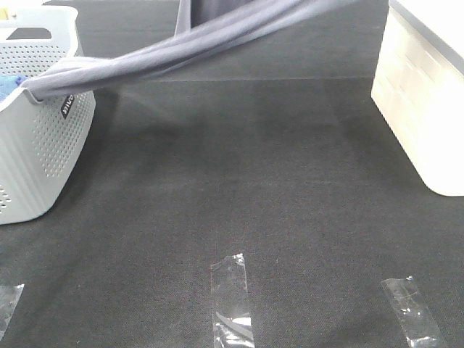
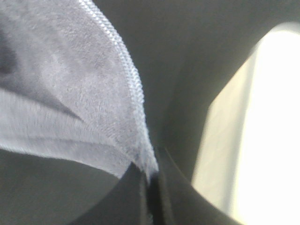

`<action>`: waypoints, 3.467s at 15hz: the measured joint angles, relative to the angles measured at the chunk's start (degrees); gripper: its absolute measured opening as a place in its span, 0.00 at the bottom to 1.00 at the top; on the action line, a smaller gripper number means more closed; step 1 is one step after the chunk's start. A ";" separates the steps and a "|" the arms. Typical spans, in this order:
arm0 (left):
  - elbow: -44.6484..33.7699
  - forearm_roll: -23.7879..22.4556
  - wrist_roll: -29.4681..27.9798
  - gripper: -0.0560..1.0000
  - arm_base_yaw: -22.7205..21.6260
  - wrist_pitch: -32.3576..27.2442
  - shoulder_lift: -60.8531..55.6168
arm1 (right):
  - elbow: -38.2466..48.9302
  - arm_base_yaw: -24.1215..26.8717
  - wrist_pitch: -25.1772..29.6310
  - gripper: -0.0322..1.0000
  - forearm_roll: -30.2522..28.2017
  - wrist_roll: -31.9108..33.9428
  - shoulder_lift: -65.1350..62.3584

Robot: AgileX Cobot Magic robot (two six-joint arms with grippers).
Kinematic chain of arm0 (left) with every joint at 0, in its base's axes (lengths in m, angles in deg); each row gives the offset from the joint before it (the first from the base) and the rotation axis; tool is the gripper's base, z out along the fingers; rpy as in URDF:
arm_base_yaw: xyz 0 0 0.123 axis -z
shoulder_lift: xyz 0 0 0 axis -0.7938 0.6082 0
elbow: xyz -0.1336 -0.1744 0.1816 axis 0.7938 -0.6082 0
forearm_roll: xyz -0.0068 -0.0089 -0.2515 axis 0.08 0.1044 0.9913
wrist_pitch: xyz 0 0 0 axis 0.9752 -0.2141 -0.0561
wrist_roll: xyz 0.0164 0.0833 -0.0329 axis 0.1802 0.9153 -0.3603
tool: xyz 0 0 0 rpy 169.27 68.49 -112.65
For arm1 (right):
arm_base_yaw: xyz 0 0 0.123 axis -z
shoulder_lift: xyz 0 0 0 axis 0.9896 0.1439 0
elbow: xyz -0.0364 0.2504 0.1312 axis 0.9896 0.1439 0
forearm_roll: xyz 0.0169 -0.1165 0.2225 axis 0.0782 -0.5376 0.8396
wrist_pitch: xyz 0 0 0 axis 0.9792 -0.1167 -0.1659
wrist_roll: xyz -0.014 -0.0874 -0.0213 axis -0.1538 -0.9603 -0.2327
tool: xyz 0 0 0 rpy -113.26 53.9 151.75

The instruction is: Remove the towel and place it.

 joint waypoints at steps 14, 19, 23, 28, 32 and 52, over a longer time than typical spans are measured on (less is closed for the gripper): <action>0.00 -12.03 0.00 0.05 0.23 -7.62 -9.11 | -23.61 -0.34 4.13 0.03 -3.90 1.49 4.41; 0.00 -13.69 -0.23 0.05 -3.32 -12.95 0.11 | -23.43 -0.92 2.64 0.03 -3.72 1.49 12.49; 0.00 -13.92 -0.69 0.05 -8.14 -0.86 8.48 | -23.38 -0.97 -9.80 0.03 -7.16 1.49 21.31; 0.00 -17.07 -2.81 0.05 -15.99 35.70 12.43 | -23.26 -0.97 -43.03 0.03 -16.16 3.44 25.55; 5.16 -20.05 -0.74 0.05 -19.14 57.93 12.32 | -30.14 0.06 -57.75 0.03 -21.14 3.50 25.32; 6.53 4.87 -2.18 0.05 -10.49 -29.51 13.52 | -30.71 1.03 11.63 0.03 4.64 1.20 25.10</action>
